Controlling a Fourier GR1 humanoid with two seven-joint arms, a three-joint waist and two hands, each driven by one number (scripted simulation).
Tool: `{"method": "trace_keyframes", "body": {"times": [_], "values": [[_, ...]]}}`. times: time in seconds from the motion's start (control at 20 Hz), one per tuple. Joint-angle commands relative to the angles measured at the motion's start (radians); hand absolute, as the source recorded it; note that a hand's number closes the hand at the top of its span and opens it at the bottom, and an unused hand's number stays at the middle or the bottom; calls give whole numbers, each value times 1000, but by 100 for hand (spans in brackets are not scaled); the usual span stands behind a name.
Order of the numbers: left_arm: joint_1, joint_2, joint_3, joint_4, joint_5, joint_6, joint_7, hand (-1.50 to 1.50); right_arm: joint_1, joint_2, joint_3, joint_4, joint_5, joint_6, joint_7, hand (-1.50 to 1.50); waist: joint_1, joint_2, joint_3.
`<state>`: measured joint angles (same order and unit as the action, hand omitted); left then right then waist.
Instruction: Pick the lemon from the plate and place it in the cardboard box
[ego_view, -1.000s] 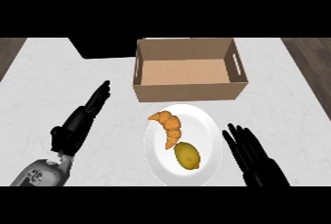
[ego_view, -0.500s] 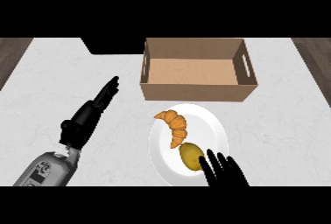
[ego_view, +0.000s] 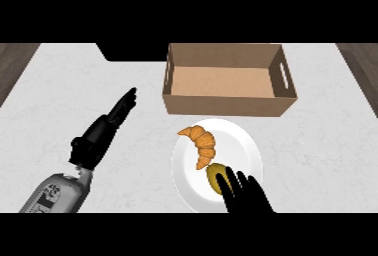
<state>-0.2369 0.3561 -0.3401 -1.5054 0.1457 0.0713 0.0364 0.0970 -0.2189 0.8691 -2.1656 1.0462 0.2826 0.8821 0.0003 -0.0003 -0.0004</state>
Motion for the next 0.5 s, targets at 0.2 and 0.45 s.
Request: {"method": "trace_keyframes", "body": {"times": [0.2,0.45], "values": [[22,-15,36,29,-29,-43,-32,0,-17,39,-19,152,8,-36,34,-150,0,0,0],[36,-58,1,-13,-68,-13,3,0,-101,101,-66,299,6,-114,11,-150,7,1,0]]}}
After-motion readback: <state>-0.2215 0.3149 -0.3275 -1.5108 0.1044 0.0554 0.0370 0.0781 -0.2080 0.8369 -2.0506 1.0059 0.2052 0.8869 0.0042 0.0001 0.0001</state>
